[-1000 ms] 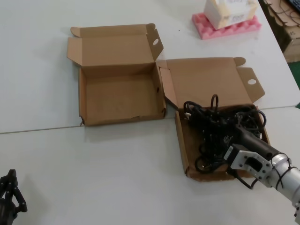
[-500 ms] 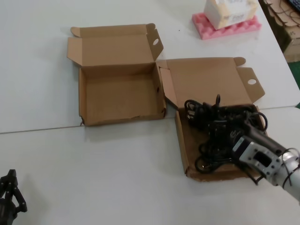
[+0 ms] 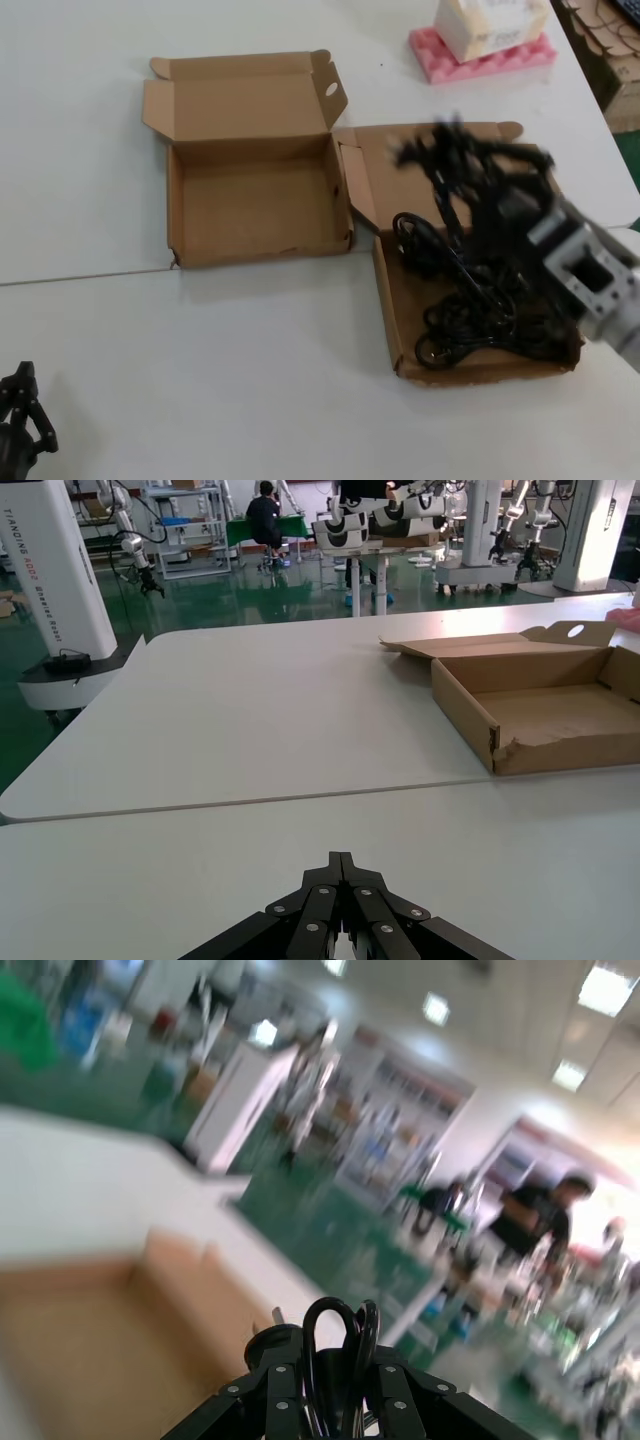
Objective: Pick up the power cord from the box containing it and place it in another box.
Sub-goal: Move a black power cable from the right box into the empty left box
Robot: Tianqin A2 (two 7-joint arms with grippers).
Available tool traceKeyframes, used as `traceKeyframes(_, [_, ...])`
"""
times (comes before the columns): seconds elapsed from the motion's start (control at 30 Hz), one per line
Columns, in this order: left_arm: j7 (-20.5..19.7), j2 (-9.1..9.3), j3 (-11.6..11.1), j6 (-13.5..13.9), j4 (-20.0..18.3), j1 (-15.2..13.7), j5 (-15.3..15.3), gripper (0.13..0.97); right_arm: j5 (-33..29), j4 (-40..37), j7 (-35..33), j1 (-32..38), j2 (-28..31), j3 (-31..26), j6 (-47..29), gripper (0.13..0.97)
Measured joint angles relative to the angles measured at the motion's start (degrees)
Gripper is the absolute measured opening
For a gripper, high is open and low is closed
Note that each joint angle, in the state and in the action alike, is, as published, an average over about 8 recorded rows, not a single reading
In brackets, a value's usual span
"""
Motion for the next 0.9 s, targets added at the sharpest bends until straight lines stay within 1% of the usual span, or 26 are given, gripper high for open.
traceKeyframes(0.1, [0.00,0.00,0.00,0.00,0.00,0.00,0.00,0.163,-2.37,0.62,0.00,2.40,-3.08,-0.71,1.39,0.252])
traceKeyframes(0.17, [0.00,0.00,0.00,0.00,0.00,0.00,0.00,0.163,-4.85,-0.97,0.00,5.19,-6.06,-3.09,3.08,0.252])
traceKeyframes(0.23, [0.00,0.00,0.00,0.00,0.00,0.00,0.00,0.163,-7.54,-4.23,0.00,8.45,-9.62,-6.55,4.98,0.252])
traceKeyframes(0.4, [0.00,0.00,0.00,0.00,0.00,0.00,0.00,0.163,-12.90,-16.37,0.00,15.73,-19.45,-15.57,8.93,0.252])
traceKeyframes(0.57, [0.00,0.00,0.00,0.00,0.00,0.00,0.00,0.163,-15.68,-28.57,0.00,19.81,-27.69,-21.79,11.37,0.252])
traceKeyframes(0.73, [0.00,0.00,0.00,0.00,0.00,0.00,0.00,0.163,-18.47,-40.94,0.00,22.19,-34.46,-25.98,14.48,0.251])
traceKeyframes(0.9, [0.00,0.00,0.00,0.00,0.00,0.00,0.00,0.163,-21.86,-53.92,0.00,23.93,-40.76,-27.91,18.71,0.251])
